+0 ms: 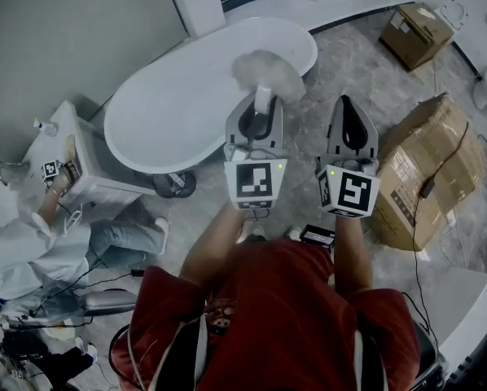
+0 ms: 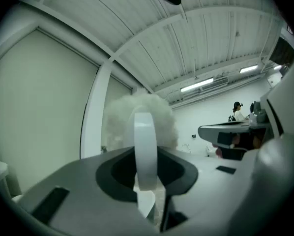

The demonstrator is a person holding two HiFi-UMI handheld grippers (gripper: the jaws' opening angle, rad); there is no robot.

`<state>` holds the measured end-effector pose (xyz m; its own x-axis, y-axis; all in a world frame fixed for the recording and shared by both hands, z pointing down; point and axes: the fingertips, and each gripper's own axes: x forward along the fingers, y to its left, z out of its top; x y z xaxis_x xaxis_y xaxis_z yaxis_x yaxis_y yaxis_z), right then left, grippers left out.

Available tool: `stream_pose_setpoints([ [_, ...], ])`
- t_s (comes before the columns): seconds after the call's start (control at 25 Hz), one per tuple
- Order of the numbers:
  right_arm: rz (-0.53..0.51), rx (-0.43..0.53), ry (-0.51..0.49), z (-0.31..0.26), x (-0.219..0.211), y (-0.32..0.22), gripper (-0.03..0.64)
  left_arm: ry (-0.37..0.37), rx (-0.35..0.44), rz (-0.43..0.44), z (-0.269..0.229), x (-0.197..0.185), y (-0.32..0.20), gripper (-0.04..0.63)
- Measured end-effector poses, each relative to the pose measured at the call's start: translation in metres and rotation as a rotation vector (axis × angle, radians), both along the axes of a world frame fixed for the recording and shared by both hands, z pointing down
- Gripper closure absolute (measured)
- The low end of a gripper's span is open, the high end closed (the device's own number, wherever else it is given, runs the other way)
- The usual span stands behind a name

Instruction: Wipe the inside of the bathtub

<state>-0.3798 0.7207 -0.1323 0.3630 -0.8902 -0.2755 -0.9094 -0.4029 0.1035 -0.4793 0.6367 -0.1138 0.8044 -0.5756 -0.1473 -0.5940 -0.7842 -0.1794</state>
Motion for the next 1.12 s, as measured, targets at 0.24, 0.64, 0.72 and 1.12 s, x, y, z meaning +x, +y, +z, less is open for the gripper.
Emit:
stream_pose_setpoints([
  [0.24,0.006,-0.003,0.015,0.0,-0.013,-0.012,0.604,0.006,-0.022,0.019,0.005,-0.01,-0.011,0.503],
  [0.64,0.05,0.007,0.013,0.003,-0.024,-0.018,0.604,0.006,-0.051,0.075,0.011,-0.014,-0.022,0.503],
  [0.72,0.066,0.0,0.016,0.006,-0.023,-0.018,0.604,0.008,-0.064,0.085,0.014,-0.012,-0.024,0.503],
  [1.12,0.066,0.015,-0.026,0.02,0.027,-0.046,0.604,-0.039,-0.059,0.107,0.031,0.036,-0.05,0.503],
])
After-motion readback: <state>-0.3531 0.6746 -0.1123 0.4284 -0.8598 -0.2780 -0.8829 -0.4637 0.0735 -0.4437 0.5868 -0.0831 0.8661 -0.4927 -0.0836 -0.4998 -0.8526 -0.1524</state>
